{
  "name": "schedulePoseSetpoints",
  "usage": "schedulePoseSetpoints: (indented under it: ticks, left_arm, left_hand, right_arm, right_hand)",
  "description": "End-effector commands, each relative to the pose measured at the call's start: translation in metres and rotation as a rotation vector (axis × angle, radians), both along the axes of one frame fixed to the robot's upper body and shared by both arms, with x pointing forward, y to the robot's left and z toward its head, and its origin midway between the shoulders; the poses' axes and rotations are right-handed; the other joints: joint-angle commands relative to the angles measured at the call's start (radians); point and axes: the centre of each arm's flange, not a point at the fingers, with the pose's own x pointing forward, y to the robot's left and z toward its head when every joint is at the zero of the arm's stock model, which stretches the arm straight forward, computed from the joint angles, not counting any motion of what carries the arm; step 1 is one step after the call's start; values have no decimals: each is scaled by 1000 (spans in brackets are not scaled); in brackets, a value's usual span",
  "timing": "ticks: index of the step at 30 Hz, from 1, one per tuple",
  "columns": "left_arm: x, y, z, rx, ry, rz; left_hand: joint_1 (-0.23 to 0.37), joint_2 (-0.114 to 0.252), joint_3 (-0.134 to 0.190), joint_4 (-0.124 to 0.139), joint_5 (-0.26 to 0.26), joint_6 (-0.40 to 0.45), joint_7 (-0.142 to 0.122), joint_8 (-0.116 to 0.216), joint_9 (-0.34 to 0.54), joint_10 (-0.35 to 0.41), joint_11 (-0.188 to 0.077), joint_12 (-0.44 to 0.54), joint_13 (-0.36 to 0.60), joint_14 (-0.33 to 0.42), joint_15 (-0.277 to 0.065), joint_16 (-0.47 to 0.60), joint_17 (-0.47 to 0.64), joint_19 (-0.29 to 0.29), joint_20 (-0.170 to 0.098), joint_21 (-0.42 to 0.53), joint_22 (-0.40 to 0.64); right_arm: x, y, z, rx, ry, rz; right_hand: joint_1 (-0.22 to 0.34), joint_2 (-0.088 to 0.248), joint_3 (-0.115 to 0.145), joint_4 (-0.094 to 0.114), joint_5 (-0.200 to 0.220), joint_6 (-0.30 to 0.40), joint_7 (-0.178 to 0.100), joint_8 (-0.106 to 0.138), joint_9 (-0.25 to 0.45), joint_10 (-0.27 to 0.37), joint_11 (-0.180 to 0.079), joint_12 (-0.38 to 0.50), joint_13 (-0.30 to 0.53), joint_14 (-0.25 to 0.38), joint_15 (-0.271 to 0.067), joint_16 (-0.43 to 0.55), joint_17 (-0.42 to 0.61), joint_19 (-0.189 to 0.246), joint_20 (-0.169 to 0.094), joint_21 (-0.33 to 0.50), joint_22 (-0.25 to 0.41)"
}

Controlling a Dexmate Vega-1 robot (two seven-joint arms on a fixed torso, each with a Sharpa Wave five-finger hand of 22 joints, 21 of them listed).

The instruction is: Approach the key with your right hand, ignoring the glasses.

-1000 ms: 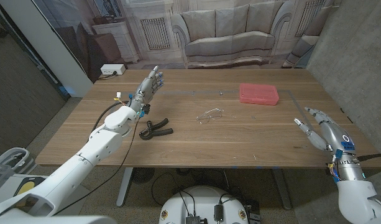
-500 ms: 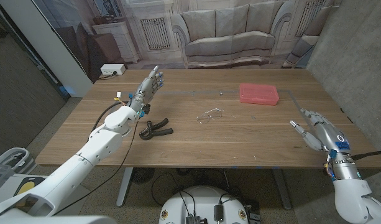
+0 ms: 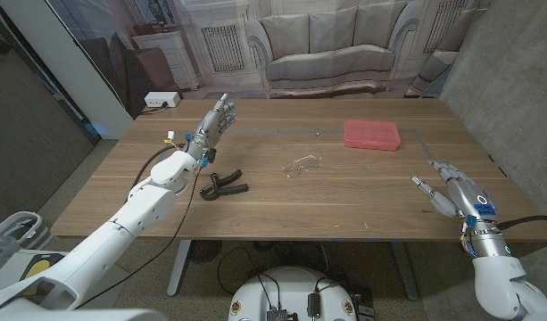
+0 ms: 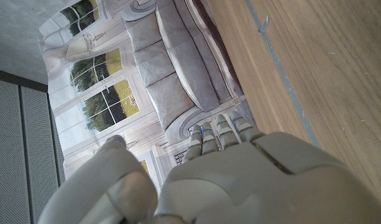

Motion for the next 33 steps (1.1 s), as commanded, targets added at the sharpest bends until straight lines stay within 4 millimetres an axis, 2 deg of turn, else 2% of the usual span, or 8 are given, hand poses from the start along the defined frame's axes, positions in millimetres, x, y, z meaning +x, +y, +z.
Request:
schedulePoseSetpoints:
  ticks: [1,17,33]
  left_arm:
    - [1,7,-1,-13,-1,6]
    - [8,9,1,-17,4,-2]
    - [2,17,2,-23,-2,12]
  left_hand:
    - [1,2,-4,0,-2,11,1,-2,5,0,-7,-4,2,-9,-4,-2,2,-1,-37,-4,5]
    - [2,4,-7,0,-3,12,-3,-2,5,2,-11,-3,3,-8,-7,-1,2,0,-35,-5,5]
    - [3,6,-9,0,-3,13,-5,-2,5,2,-13,-3,2,-8,-7,-1,2,1,-33,-7,5]
  right_arm:
    - [9,0,-10,5,33,-16]
    - [19,3,-22,21,60,-31]
    - [28,4,-33,32,70,-42]
  right_hand:
    - [5,3,3,-7,6,13,-1,8,3,10,-5,6,0,13,-19,3,1,15,-17,-2,2]
    - [6,3,3,-10,10,14,-12,6,3,10,-2,3,0,15,-17,0,1,20,-18,-6,2]
    - [6,3,2,-11,14,16,-14,5,3,13,-5,3,0,19,-19,-1,1,25,-20,-9,3]
